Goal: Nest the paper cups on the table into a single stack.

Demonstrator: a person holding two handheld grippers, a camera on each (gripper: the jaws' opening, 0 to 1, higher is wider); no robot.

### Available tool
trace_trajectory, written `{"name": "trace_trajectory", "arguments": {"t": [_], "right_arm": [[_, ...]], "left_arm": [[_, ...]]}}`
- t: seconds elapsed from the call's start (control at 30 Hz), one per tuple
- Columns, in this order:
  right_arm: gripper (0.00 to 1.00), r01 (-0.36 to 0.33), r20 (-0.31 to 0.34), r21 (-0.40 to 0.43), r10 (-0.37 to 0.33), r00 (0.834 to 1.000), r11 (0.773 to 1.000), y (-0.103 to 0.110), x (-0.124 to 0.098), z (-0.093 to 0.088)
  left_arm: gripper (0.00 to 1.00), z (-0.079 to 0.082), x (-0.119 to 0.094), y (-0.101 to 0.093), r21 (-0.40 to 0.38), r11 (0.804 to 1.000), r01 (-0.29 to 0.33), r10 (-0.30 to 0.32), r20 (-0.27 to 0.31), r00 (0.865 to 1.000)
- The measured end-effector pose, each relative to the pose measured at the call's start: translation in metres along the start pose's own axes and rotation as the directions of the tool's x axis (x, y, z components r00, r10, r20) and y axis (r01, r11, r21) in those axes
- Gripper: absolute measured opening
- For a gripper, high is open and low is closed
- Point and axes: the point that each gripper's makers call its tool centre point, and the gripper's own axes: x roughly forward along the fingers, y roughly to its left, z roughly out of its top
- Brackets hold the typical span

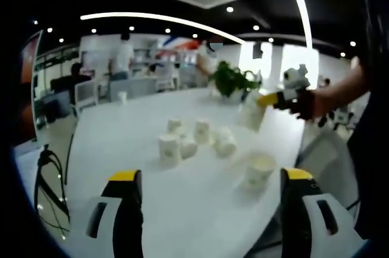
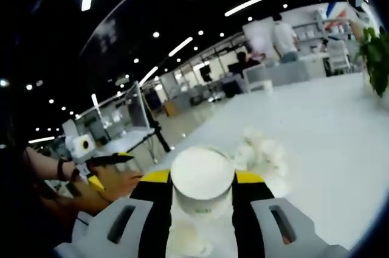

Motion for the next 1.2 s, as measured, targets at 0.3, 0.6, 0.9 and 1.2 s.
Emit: {"name": "trace_trajectory", "arguments": {"t": [0.3, 0.6, 0.9, 1.2], "right_arm": [[0.35, -0.035, 0.021, 0.031, 0.034, 0.999, 0.999, 0.016, 0.005, 0.004], [0.35, -0.057, 0.052, 0.06, 0.054, 0.997, 0.997, 0.028, 0.007, 0.007], [0.35, -0.085, 0.087, 0.104, 0.076, 0.993, 0.991, 0.038, 0.006, 0.012], [0.35, -0.136, 0.106, 0.146, 0.121, 0.987, 0.98, 0.055, 0.008, 0.01]], "left_arm": [[0.89, 0.004, 0.012, -0.017, -0.015, 0.999, 0.052, -0.052, 0.012, 0.999], [0.71, 0.008, 0.024, -0.041, -0.052, 0.99, 0.131, -0.13, 0.02, 0.991], [0.63, 0.018, 0.033, -0.054, -0.043, 0.983, 0.18, -0.178, 0.036, 0.983], [0.54, 0.029, 0.046, -0.073, -0.052, 0.97, 0.239, -0.236, 0.055, 0.97]]}}
